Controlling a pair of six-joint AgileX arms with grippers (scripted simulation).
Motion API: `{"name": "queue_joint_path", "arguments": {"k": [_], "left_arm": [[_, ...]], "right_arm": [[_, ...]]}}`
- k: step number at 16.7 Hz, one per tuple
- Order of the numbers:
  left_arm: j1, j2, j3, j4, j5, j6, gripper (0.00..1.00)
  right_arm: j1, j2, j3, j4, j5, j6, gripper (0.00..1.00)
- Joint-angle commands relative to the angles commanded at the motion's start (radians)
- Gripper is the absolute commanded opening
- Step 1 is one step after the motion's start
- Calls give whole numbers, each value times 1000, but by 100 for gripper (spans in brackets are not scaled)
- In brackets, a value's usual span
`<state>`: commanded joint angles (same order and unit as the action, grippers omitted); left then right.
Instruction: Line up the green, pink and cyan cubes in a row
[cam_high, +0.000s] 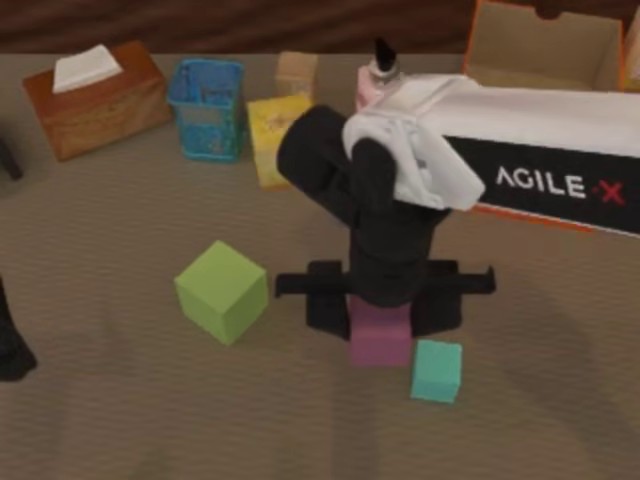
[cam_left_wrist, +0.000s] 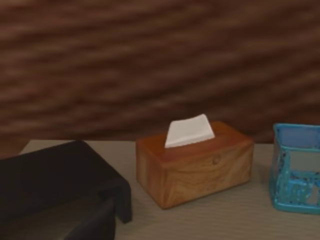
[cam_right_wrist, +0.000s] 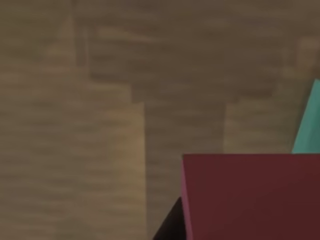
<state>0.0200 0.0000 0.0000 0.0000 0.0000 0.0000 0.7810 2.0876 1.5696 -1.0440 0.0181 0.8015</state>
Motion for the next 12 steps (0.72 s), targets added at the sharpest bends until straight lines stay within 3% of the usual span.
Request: {"name": "queue_joint_path", "arguments": {"k": [5,10,12], "left_arm": [[0,0,0,0,0,0,100],[0,0,0,0,0,0,100],[0,0,0,0,0,0,100]], "right_arm": [[8,63,-103,178,2,3,0],[10,74,-118,199,2,4,0],[10,74,-118,199,2,4,15]]}}
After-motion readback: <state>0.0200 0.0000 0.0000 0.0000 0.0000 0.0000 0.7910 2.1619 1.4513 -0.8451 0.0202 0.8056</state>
